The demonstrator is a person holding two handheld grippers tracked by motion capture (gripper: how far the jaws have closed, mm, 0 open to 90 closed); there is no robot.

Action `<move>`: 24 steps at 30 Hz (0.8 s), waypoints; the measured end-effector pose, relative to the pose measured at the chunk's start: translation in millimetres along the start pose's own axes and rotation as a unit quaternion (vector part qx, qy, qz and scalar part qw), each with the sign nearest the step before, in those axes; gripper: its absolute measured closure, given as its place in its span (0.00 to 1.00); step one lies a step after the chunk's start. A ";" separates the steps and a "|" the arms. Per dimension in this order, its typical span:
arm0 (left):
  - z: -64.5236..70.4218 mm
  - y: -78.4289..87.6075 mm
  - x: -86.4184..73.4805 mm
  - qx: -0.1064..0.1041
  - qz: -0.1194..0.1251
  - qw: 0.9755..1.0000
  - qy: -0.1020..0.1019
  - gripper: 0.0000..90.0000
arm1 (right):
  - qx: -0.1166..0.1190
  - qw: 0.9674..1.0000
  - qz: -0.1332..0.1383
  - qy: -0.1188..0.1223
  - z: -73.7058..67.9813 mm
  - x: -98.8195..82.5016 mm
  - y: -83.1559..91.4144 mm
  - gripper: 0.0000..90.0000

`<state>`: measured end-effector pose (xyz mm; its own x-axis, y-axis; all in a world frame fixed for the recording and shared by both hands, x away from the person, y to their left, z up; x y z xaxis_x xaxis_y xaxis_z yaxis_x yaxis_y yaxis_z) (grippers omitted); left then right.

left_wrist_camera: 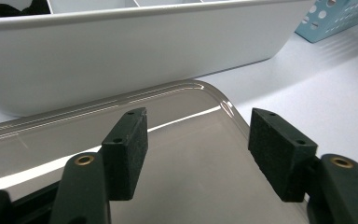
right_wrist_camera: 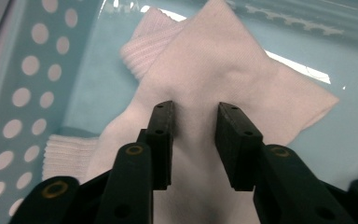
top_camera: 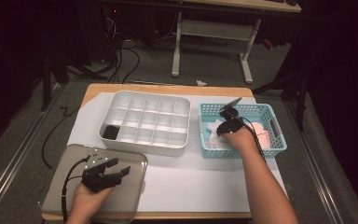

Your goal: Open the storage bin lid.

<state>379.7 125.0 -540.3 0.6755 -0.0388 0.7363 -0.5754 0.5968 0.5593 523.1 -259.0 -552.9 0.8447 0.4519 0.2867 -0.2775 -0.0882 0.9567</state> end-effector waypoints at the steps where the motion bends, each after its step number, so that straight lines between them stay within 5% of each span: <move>1: 0.2 -0.1 -0.2 0.000 -0.001 1.000 0.000 0.42 | -0.001 1.000 -0.004 0.001 -0.1 -0.3 -0.6 0.77; 6: 1.6 -1.9 -2.1 0.000 -0.004 1.000 -0.002 0.43 | -0.011 1.000 -0.007 0.012 -0.1 -0.1 0.1 0.90; 16: 1.7 -0.3 -0.8 -0.002 0.000 1.000 -0.001 0.43 | -0.036 0.997 0.068 0.033 -3.5 8.1 29.9 0.97; 22: 2.6 0.1 -0.6 -0.002 0.001 1.000 -0.003 0.43 | -0.051 0.992 0.111 0.041 -6.9 1.1 45.8 0.97; 24: 3.4 0.5 -0.4 -0.003 0.002 1.000 -0.003 0.43 | -0.059 0.988 0.138 0.043 -8.5 -0.7 52.1 0.97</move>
<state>377.6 122.6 -539.0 0.6708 -0.0418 0.7405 -0.5748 0.6017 0.5546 504.2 -256.4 -503.6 0.6883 0.4999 0.5258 -0.5476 -0.1175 0.8285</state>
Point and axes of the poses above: each handheld gripper's, and its own axes: y roughly backward along the jaws, x roughly out of its top, z roughly to its right, the point moved 10 cm from there along -y, roughly forward along the jaws, and after that the axes turned 15 degrees about y, right-handed, at the moved point
